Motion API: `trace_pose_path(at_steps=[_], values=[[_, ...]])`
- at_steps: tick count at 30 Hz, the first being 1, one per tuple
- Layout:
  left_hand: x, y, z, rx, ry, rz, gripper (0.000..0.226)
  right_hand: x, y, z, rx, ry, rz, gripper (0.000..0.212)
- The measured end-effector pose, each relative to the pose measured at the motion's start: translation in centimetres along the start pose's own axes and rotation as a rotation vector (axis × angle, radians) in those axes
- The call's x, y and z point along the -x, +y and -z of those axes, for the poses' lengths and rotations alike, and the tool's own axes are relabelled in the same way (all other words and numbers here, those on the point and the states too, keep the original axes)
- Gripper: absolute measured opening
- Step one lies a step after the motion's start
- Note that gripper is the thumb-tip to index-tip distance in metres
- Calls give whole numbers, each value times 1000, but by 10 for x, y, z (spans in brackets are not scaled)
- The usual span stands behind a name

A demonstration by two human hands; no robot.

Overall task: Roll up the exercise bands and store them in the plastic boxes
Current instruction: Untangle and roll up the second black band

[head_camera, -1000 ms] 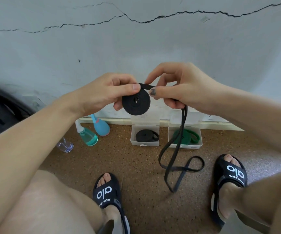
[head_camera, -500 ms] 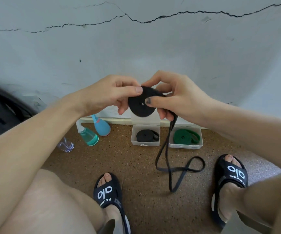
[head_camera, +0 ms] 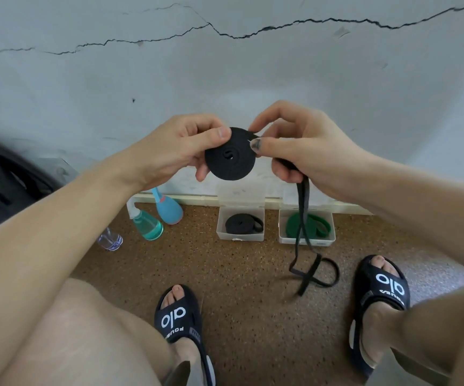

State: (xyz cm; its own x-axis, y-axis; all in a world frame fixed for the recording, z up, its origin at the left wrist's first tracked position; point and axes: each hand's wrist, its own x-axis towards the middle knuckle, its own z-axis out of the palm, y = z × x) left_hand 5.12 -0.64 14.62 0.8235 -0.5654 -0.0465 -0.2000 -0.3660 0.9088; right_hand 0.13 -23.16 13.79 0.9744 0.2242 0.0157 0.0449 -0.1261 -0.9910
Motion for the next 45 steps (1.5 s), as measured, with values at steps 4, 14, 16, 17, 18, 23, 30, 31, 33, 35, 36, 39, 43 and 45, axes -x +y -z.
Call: trace_pose_path(at_steps=[4,14,16,17,18,23,30,31,33,35,36,39,43,45], values=[[0,0,-1,-36,27,-1,26,4,4,-6,-72,-25,-40,18],[4,8,-6,-165,-207,122,30,0,3,-2,21,-180,-60,15],[3,5,-8,-104,-211,146,33,-1,1,0,-41,-228,-108,16],[3,5,-8,-83,-206,148,30,-2,1,2,-53,-239,-125,16],[2,4,-7,-78,-189,146,27,-3,0,4,-48,-241,-132,15],[3,5,-3,-126,-132,112,22,-4,-6,14,145,-167,-41,11],[0,6,-5,-76,29,-8,25,4,1,4,53,-73,-8,14],[0,5,-5,-75,72,-26,26,7,4,-1,35,-54,-6,20],[-1,4,-7,-87,145,-56,28,11,10,-12,4,-10,15,29],[-2,2,-9,-96,157,-61,29,12,13,-17,-32,51,41,28],[-2,1,-9,-83,133,-39,29,10,14,-18,-43,67,42,25],[0,2,-5,-73,-36,58,29,5,11,-11,-25,-37,7,22],[3,4,-12,-135,-165,107,39,3,6,-7,-17,-235,-102,24],[3,4,-11,-85,-136,81,34,2,2,0,-36,-232,-105,26]])
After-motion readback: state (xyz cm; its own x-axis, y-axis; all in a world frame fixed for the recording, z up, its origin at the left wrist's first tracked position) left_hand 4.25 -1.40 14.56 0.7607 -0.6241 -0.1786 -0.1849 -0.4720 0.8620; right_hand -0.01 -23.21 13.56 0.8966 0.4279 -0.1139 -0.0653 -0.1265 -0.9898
